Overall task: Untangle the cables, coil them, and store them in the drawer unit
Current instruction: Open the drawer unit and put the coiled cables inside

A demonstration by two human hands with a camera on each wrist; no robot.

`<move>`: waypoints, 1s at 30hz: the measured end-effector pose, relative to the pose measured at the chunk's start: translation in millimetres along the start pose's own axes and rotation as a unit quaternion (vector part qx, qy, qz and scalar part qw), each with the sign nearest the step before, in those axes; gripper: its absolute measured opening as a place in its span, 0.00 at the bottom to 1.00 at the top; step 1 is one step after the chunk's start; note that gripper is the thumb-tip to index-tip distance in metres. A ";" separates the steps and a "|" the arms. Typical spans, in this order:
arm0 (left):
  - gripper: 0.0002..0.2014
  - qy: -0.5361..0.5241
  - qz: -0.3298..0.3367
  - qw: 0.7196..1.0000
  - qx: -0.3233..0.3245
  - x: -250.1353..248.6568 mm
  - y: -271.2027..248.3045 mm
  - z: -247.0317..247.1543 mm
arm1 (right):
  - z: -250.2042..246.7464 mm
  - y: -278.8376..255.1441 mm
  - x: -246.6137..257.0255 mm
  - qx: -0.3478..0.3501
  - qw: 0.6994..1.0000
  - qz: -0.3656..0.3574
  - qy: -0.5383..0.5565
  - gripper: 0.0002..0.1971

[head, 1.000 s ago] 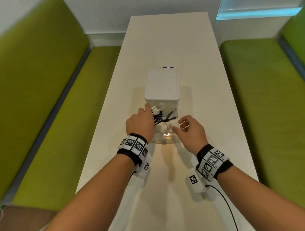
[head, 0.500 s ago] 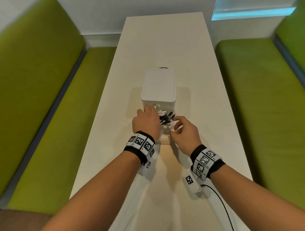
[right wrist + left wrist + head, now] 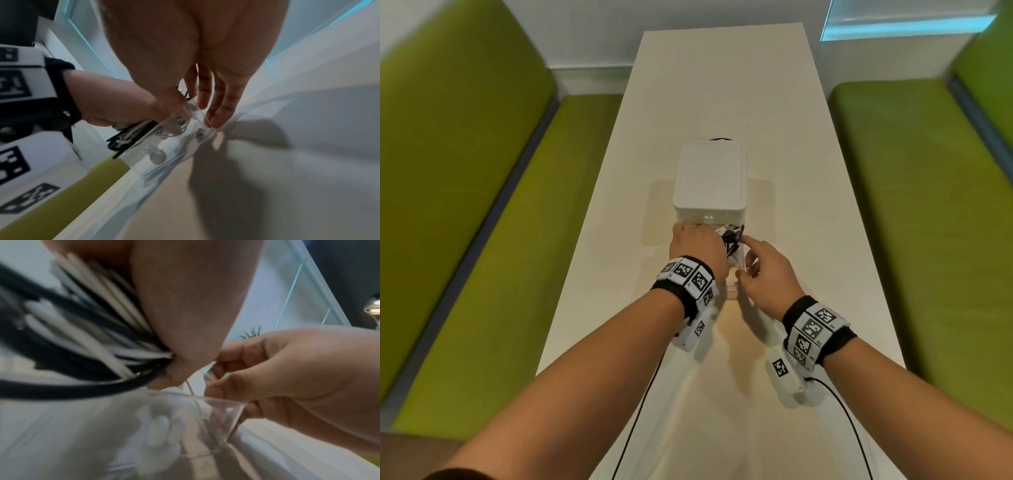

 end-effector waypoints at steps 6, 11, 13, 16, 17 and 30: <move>0.12 -0.082 -0.054 0.995 0.004 1.7 5.5 -0.6 | 4.0 0.8 4.4 0.061 0.998 -0.007 -0.029 0.35; 0.14 -0.183 -0.098 0.978 0.021 1.3 12.8 2.2 | 5.5 3.7 5.0 0.071 0.997 -0.004 -0.022 0.41; 0.16 -0.176 -0.102 0.979 0.010 0.2 11.5 4.1 | 5.9 6.1 2.8 0.073 0.997 -0.002 -0.026 0.41; 0.16 -0.179 -0.098 0.979 0.005 -0.5 10.7 4.0 | -0.5 10.2 4.0 0.067 0.997 0.002 -0.026 0.41; 0.16 -0.180 -0.098 0.979 0.010 -0.9 11.1 5.3 | -3.7 12.1 5.0 0.057 0.998 0.004 -0.024 0.39; 0.34 -0.177 -0.145 0.973 -0.004 7.4 6.1 20.8 | -21.7 34.7 23.5 -0.069 0.994 0.078 0.045 0.12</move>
Point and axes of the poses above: each hand's wrist, its own y-axis towards the middle knuckle, its own z-axis out of the palm, x = y × z, the point moved 6 cm from there along y, towards the middle knuckle, and after that the axes turned 4 degrees about -y, right-handed, at the moved point
